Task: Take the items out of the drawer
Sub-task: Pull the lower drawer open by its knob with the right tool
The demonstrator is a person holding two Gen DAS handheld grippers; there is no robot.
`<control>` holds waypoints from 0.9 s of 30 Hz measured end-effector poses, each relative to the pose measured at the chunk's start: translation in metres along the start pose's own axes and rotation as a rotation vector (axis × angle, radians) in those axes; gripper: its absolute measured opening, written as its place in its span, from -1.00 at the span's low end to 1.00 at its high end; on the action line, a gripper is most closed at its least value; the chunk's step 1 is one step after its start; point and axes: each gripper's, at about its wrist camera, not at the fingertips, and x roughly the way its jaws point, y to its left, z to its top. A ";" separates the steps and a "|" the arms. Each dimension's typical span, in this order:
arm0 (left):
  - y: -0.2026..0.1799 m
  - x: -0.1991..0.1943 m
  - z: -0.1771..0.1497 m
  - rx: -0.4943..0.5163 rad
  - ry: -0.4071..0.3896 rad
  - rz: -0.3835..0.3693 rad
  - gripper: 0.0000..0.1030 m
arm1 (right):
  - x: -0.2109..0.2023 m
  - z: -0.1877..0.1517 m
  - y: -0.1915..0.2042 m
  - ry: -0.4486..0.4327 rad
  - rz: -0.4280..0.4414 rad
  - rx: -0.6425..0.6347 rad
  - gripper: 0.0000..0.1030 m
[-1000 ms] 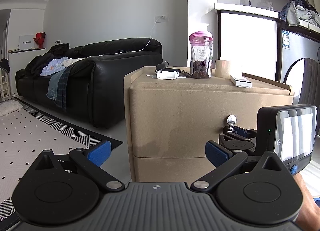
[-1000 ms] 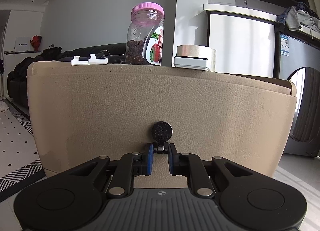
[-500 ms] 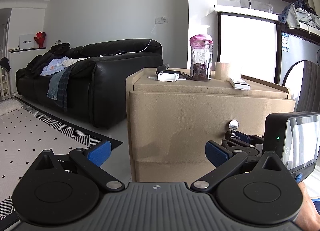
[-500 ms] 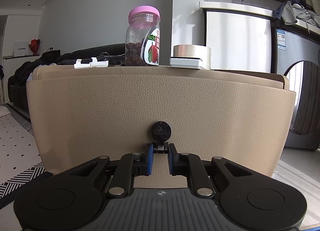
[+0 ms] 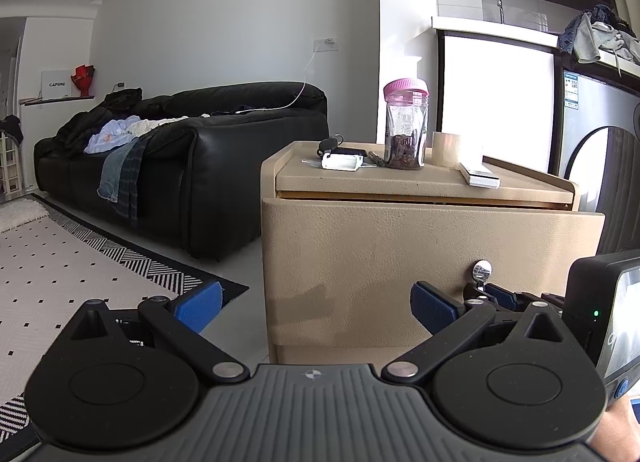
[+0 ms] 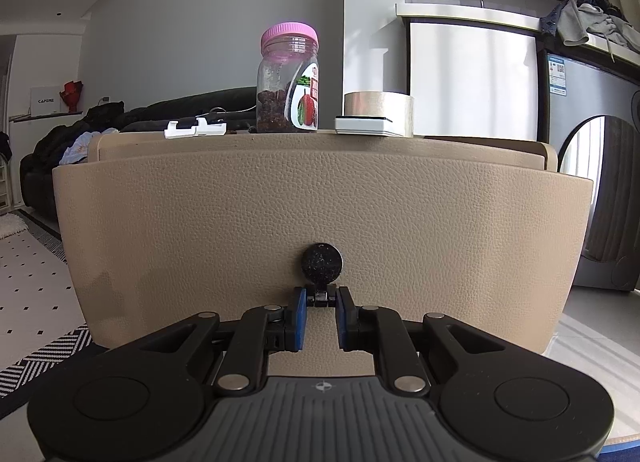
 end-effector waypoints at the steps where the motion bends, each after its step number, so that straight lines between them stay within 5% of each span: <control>1: 0.000 -0.001 0.000 0.000 0.000 0.001 1.00 | -0.003 -0.001 0.000 0.000 0.001 0.000 -0.68; 27: 0.005 -0.027 -0.014 0.010 0.023 -0.032 1.00 | -0.072 -0.020 -0.001 0.014 0.013 0.005 -0.68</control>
